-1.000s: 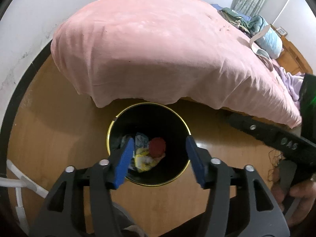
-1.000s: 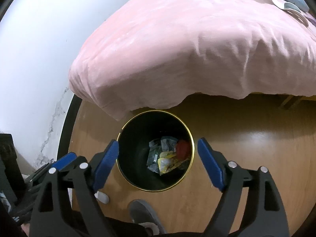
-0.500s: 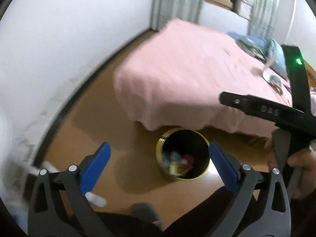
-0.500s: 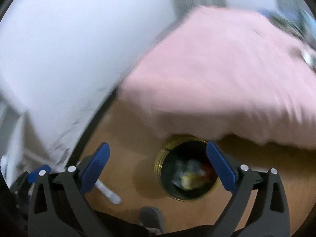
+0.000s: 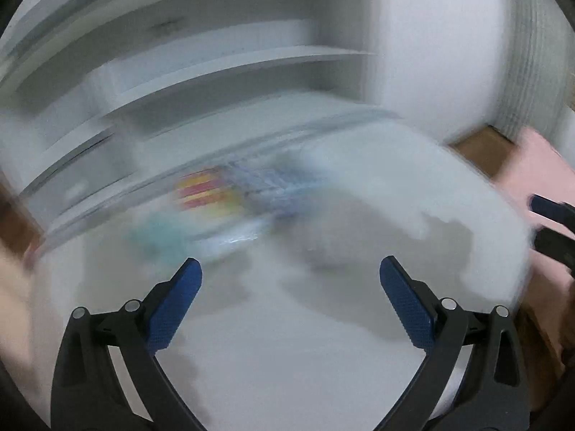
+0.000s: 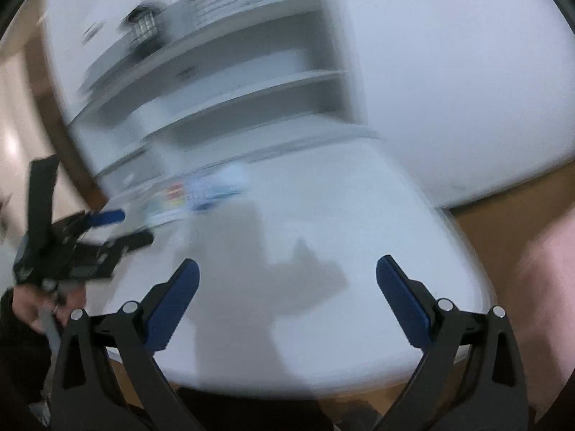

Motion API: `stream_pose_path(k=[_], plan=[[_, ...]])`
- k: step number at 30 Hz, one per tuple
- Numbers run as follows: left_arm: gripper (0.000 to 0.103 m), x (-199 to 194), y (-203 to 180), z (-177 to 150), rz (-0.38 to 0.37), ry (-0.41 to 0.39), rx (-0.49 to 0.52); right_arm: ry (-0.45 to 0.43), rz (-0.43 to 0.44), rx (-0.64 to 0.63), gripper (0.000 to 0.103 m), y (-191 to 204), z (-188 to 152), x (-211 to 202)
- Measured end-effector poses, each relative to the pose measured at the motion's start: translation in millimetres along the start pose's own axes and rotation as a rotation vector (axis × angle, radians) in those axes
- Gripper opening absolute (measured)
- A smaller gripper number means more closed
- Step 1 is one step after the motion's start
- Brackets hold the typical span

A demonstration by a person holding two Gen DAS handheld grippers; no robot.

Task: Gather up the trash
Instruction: 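Move both open tools back to the desk, then grasp the clear tape ring with the left tool while the right tool grasps the light-blue cigarette pack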

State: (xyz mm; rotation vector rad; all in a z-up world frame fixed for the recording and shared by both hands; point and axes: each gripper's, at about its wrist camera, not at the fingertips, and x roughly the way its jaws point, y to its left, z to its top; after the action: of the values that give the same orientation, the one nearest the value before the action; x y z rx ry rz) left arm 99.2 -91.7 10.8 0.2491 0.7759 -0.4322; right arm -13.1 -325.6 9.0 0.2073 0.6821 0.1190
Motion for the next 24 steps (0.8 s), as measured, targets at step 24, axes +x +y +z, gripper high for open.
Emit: stream_pose_path(k=[24], plan=[[0.096, 62.9, 212.9, 0.6, 0.145, 0.093, -0.212, 0.415, 0.117, -0.396, 0.056, 204.2, 72.0, 241.3]])
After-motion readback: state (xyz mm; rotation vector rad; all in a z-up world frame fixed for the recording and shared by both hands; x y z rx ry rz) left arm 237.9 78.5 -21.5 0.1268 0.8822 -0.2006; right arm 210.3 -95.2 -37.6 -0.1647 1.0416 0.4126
